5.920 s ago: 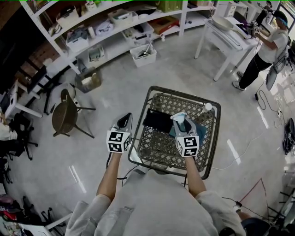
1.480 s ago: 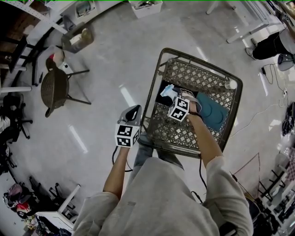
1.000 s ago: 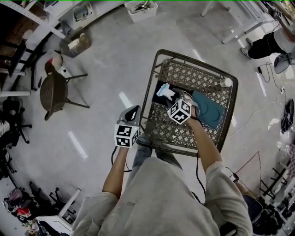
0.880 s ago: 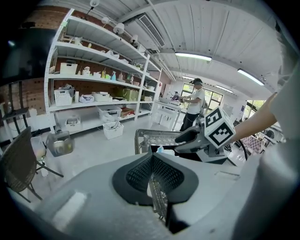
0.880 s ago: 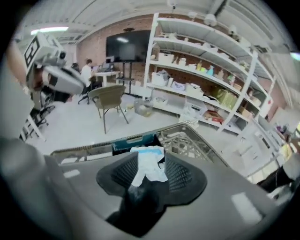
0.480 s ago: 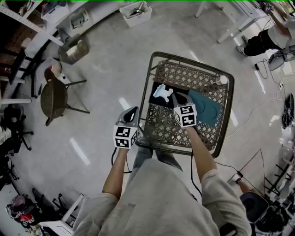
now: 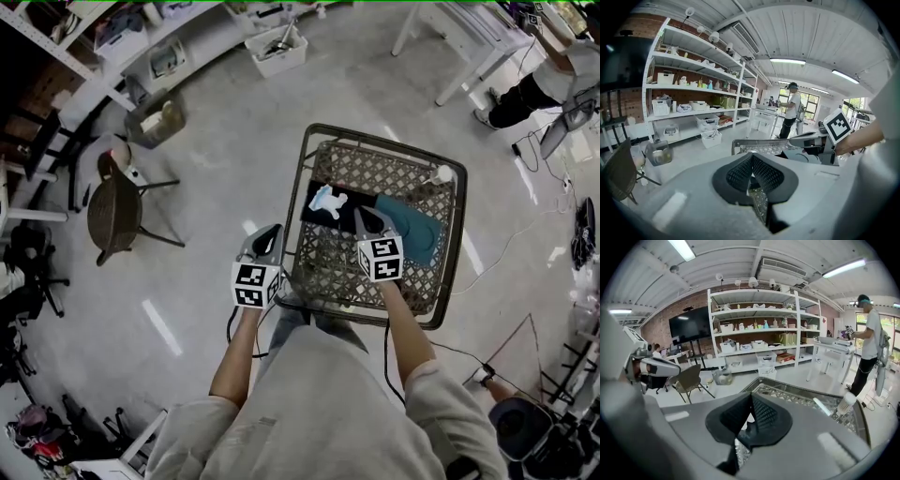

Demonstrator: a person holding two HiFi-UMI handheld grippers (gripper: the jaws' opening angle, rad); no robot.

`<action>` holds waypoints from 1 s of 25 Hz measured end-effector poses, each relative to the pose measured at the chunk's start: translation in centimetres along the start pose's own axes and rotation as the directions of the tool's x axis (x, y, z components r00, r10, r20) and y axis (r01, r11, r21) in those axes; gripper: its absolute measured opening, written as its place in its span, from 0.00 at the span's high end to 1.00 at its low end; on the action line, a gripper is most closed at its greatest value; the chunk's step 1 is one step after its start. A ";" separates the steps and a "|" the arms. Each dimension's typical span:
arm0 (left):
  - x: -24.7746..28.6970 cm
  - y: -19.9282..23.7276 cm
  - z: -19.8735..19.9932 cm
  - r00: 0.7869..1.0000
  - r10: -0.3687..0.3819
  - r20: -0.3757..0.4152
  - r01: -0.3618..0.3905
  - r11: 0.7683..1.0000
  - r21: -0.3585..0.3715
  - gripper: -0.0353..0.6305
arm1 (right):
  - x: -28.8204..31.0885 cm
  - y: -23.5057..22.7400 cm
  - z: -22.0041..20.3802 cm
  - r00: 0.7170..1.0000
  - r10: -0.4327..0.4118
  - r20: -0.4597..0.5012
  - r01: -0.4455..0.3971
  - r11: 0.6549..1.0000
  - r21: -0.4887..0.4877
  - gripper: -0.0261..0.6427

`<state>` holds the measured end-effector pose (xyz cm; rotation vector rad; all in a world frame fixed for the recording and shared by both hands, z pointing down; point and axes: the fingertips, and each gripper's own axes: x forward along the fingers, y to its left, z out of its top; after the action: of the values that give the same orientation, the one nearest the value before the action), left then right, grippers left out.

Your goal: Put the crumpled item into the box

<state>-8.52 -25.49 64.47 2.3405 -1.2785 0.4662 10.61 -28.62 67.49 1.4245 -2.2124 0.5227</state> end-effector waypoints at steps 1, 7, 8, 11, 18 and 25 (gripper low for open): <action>-0.2 0.1 0.7 1.000 0.003 0.013 -0.003 1.000 0.005 0.94 | -0.4 0.0 0.8 1.000 -0.005 0.020 0.005 1.000 -0.018 0.96; -2.1 -0.2 5.0 0.995 0.013 0.094 -0.017 0.999 0.037 0.94 | -3.4 0.6 5.2 0.993 -0.040 0.114 0.051 0.994 -0.094 0.96; -2.3 -0.2 5.7 0.994 0.012 0.107 -0.017 0.999 0.047 0.94 | -3.8 0.5 5.9 0.991 -0.045 0.128 0.059 0.993 -0.103 0.96; -2.7 -0.3 7.8 0.990 0.010 0.144 -0.020 0.998 0.068 0.94 | -5.1 0.5 8.0 0.983 -0.059 0.176 0.079 0.990 -0.113 0.96; -4.2 -0.4 12.2 0.975 0.009 0.223 -0.029 0.996 0.089 0.94 | -8.8 1.6 12.5 0.962 -0.073 0.263 0.115 0.982 -0.149 0.96; -5.0 -0.4 15.3 0.959 0.005 0.282 -0.037 0.994 0.107 0.94 | -10.6 1.9 14.5 0.948 -0.085 0.308 0.147 0.972 -0.184 0.96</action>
<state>-9.47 -29.69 48.98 2.5599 -1.4380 0.2194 10.27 -27.79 49.43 1.5943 -2.3097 0.0358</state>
